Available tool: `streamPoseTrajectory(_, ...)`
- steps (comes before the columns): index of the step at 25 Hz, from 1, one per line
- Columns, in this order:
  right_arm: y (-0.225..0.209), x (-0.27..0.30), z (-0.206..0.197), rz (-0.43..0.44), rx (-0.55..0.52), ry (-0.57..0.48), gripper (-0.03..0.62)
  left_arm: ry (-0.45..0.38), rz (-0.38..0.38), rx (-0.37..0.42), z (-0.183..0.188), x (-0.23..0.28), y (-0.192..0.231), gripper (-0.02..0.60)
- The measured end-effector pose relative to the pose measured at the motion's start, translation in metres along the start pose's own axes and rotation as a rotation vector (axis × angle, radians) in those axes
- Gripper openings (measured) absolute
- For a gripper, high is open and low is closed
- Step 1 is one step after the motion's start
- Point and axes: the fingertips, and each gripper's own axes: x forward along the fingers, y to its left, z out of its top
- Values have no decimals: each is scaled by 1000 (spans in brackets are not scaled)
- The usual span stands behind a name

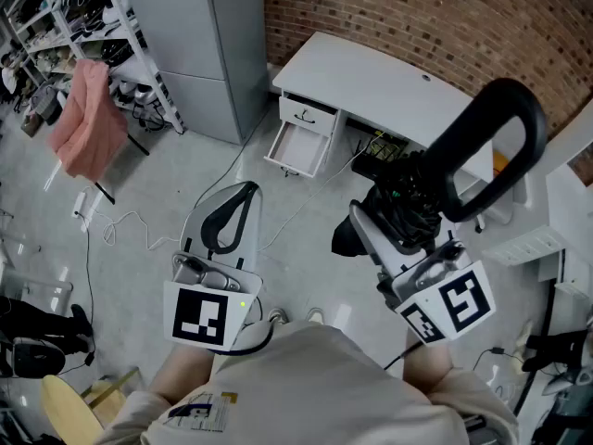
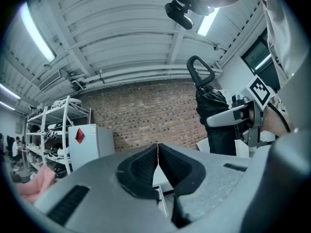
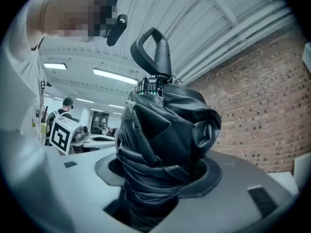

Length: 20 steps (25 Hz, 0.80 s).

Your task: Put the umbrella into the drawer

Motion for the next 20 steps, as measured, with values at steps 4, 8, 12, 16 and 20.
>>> streamPoseTrajectory(4, -8, -3, -3, 3, -15, 0, 261, 4, 8, 32, -4, 7, -7, 14)
streamPoseTrajectory(8, -14, -6, -2, 16, 13, -9, 262, 10, 9, 34, -4, 13, -14, 14)
streamPoseTrajectory(12, -24, -11, -6, 12, 15, 4, 262, 15, 7, 37, -4, 19, -20, 14)
streamPoseTrajectory(16, -28, -20, -9, 10, 9, 17, 262, 20, 7, 39, -4, 19, -28, 14)
streamPoseTrajectory(20, -31, -29, -13, 22, 12, 32, 262, 20, 7, 32, 0, 19, -41, 14)
